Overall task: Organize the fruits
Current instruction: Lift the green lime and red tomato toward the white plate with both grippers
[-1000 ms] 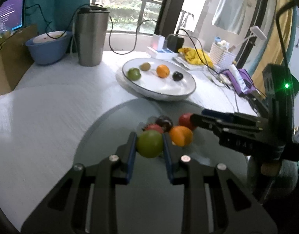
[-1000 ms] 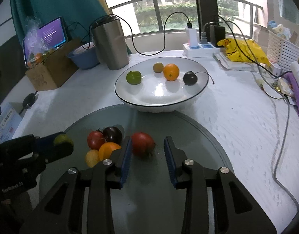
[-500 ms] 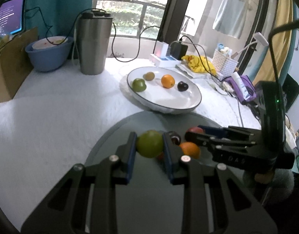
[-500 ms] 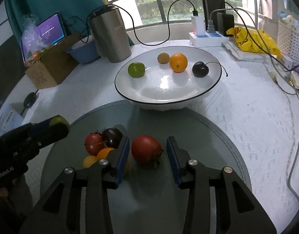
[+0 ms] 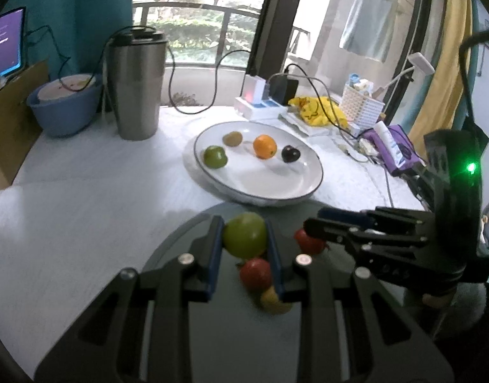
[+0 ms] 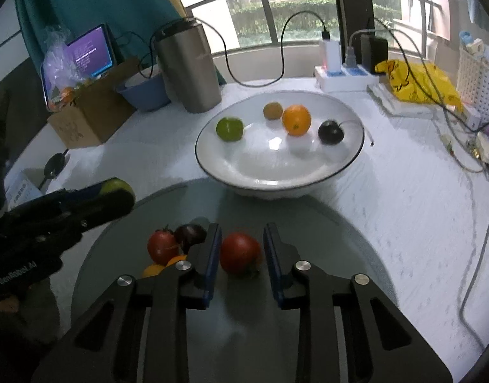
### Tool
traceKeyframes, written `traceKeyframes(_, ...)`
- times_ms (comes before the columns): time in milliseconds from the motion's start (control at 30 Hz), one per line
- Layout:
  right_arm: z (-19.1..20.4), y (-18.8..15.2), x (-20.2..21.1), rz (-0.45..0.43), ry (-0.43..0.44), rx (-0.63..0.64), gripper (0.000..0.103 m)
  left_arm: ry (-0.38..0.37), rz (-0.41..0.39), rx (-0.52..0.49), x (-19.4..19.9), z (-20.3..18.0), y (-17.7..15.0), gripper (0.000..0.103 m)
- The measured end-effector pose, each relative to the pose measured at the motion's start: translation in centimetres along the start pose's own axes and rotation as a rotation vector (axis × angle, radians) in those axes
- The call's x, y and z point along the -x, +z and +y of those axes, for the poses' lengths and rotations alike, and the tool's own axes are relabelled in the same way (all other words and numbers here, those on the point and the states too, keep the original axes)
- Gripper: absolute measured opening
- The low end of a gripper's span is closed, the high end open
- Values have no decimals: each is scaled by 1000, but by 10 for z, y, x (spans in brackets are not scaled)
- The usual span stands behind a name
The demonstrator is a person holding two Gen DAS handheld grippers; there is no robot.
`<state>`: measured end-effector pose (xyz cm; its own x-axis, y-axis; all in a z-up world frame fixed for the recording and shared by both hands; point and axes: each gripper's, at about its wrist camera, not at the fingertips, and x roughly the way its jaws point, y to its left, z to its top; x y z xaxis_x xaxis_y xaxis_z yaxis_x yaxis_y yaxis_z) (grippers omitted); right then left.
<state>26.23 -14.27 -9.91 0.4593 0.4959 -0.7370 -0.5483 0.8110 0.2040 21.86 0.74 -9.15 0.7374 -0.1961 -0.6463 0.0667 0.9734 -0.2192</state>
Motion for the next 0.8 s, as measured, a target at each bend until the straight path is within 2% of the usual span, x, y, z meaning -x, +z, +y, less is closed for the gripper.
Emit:
traceKeyframes(67, -2, 5, 3, -12, -4, 5, 29, -1, -4, -13, -3, -3, 4, 27)
traceKeyframes(133, -5, 7, 3, -15, -3, 7, 24, -2, -8, -22, -5, -4, 9, 27)
traceKeyframes(333, -11, 4, -3, 8, 5, -10, 24, -4, -7, -24, -10, -5, 13, 27)
traceKeyframes(367, -12, 3, -4, 11, 6, -14, 25, -5, -4, -22, -10, -5, 13, 27)
traceKeyframes(433, -12, 0, -5, 20, 15, -28, 39, -7, 4, -17, -11, -4, 11, 27)
traceKeyframes(467, -12, -2, -6, 25, 12, -30, 41, -8, 6, -17, -11, -4, 10, 27)
traceKeyframes(800, -1, -12, -13, 51, 36, -13, 40, -10, 11, -7, -6, -2, 4, 27)
